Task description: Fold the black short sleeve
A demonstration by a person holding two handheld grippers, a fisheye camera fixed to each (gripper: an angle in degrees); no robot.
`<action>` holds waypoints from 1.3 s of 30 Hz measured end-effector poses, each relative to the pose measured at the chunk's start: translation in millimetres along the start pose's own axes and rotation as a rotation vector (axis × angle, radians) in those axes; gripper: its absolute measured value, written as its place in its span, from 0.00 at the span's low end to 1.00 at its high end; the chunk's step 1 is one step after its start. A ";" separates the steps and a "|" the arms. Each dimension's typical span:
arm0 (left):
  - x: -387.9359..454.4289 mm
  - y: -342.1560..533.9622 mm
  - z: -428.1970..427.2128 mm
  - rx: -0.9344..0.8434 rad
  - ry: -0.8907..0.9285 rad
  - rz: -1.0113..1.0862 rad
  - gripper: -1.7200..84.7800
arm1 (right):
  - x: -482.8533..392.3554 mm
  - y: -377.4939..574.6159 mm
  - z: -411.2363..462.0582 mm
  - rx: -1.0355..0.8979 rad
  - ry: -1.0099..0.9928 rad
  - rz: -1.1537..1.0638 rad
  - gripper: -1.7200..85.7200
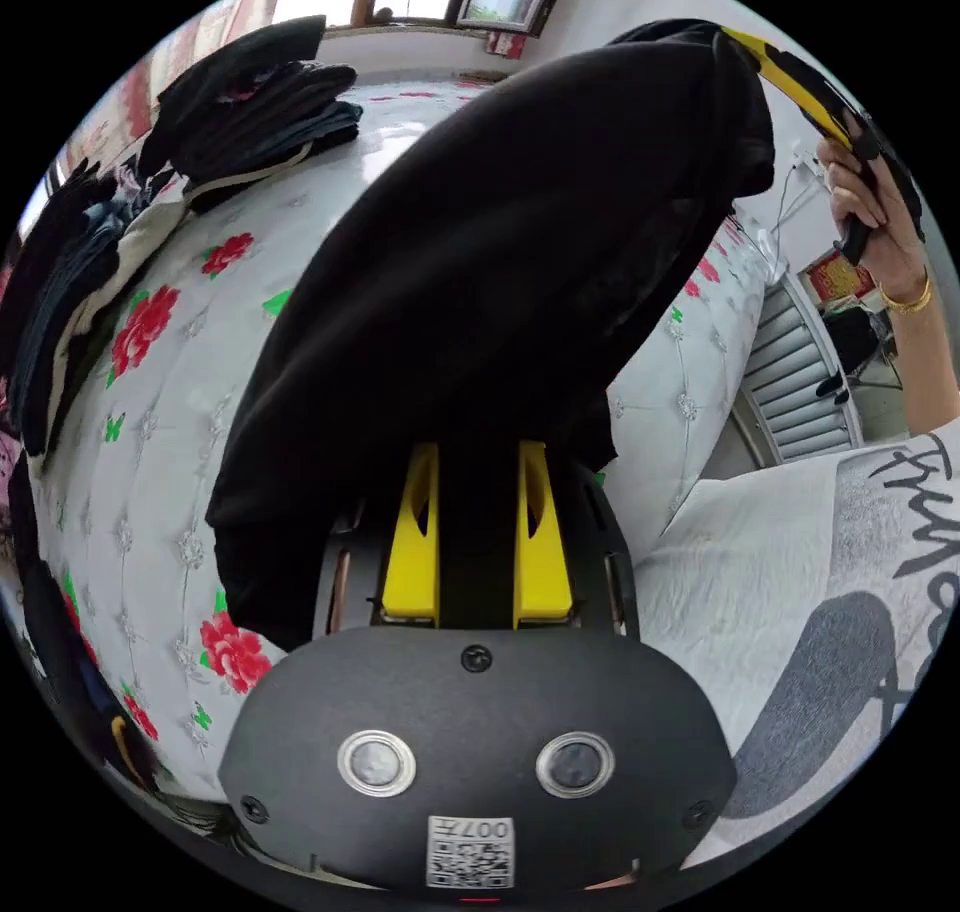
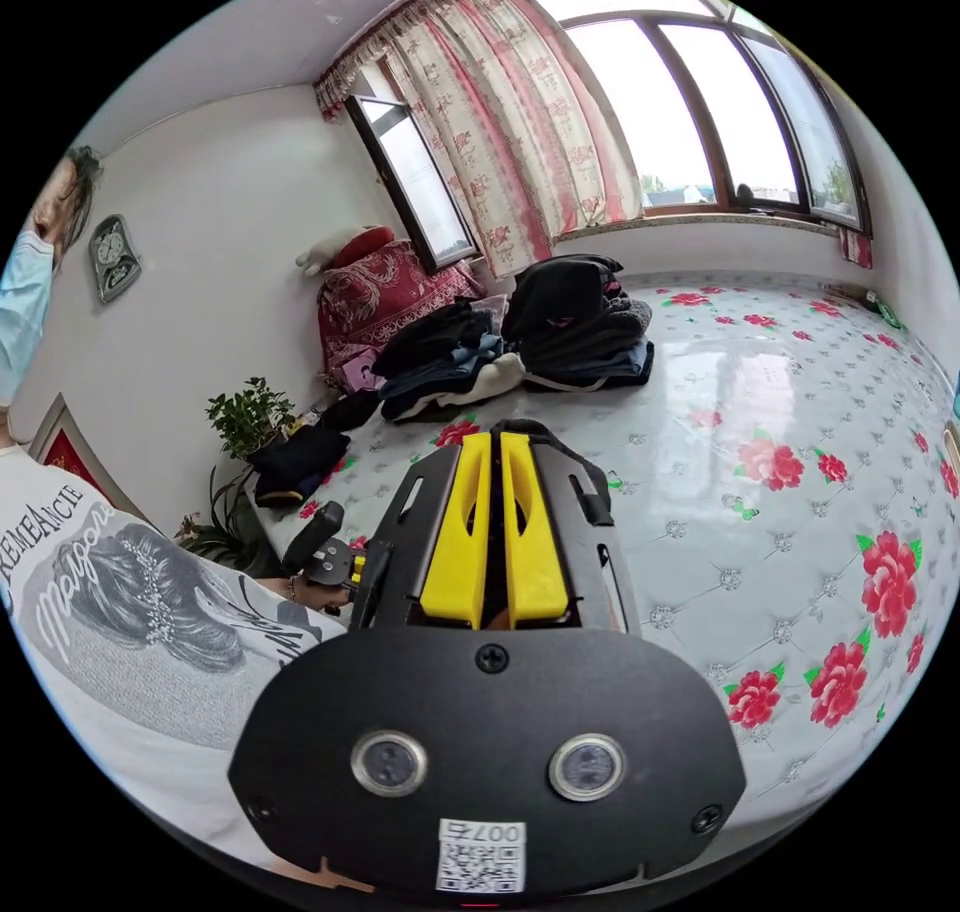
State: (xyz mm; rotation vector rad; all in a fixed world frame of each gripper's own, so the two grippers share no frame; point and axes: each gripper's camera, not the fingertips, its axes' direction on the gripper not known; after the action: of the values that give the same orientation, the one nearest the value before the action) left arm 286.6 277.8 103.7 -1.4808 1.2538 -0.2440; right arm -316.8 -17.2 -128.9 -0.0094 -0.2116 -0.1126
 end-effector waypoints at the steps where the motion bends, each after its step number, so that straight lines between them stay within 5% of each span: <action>1: 12.6 -4.2 7.9 -0.028 -0.015 0.062 0.15 | -3.3 -0.9 -2.0 0.004 0.007 -0.004 0.02; 4: 35.1 0.3 32.3 -0.115 -0.151 0.163 0.12 | -13.9 -5.7 -10.8 0.003 0.031 0.008 0.02; 9: 34.5 28.3 -8.7 -0.005 -0.103 0.151 0.02 | -29.3 0.0 -38.4 0.035 0.061 0.036 0.02; 14: 1.5 82.9 -138.4 0.328 0.008 -0.045 0.01 | -46.4 -0.6 -105.9 0.177 0.077 0.037 0.02; 18: -8.7 146.4 -275.4 0.766 0.081 -0.046 0.01 | -84.0 -4.0 -165.7 0.330 0.049 -0.067 0.02; 20: 4.1 170.8 -334.2 0.973 0.028 -0.004 0.01 | -107.6 -6.3 -183.3 0.384 0.024 -0.143 0.02; 29: 89.1 185.5 -445.1 1.386 -0.217 0.229 0.01 | -210.4 -21.4 -264.5 0.724 0.111 -0.426 0.02; 33: 101.1 156.9 -459.8 1.394 -0.352 0.234 0.01 | -220.9 -45.6 -265.0 0.759 0.191 -0.489 0.02; 39: 10.9 10.3 -442.6 1.117 -0.305 0.016 0.02 | -145.3 -150.0 -161.5 0.557 0.265 -0.395 0.03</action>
State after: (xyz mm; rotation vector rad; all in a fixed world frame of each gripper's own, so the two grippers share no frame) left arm -35.2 9.3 246.9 -0.5036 0.6563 -0.5687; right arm -441.1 -153.6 -317.7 0.6009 0.0280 -0.4428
